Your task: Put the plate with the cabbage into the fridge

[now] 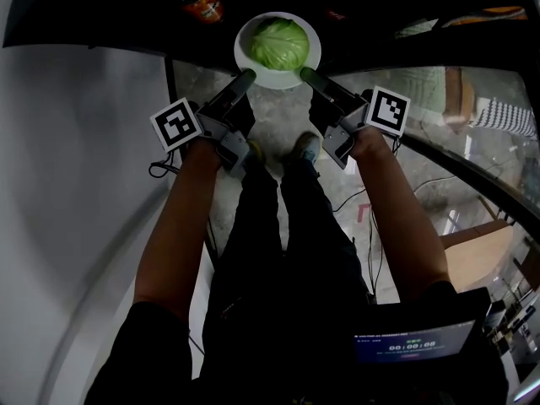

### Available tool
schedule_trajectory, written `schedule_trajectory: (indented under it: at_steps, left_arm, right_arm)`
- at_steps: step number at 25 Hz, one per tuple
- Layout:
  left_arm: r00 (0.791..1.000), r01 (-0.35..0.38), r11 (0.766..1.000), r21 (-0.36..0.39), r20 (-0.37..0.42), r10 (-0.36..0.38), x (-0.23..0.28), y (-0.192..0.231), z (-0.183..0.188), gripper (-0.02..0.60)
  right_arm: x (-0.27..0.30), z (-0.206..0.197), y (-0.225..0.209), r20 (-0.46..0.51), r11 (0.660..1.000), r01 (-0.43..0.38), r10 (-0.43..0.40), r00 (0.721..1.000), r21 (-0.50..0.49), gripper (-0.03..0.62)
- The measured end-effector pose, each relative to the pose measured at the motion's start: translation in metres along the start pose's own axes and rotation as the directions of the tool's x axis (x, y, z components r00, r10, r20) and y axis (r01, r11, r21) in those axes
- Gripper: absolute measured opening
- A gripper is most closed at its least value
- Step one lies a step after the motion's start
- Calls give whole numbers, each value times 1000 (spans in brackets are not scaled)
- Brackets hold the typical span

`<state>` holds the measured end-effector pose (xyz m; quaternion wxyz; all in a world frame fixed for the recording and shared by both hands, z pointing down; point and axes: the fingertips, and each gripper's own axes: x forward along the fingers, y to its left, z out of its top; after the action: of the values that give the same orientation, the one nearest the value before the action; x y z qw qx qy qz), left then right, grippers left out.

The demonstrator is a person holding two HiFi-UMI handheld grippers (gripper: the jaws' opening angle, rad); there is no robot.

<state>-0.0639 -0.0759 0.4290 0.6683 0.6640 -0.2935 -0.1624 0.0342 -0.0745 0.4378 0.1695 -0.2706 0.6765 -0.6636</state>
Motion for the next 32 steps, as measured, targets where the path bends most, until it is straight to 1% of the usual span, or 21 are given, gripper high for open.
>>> schedule_trajectory:
  at_steps: [8,25,32]
  left_arm:
    - [1000,11,1000,-2,9,-11,0,1,0,12]
    - [1000,16,1000,25,11,-16,0,-1,1,12]
    - [1000,17,1000,15,20,-17,1,-2,1,12]
  right_arm:
    - [1,0,1,-2,1000,-7,7,1000,-14,20]
    - [0,0,1,16,1000,-19,19,1000,-16,20]
    - [0,0,2,24,1000,-25,26,999,-9,20]
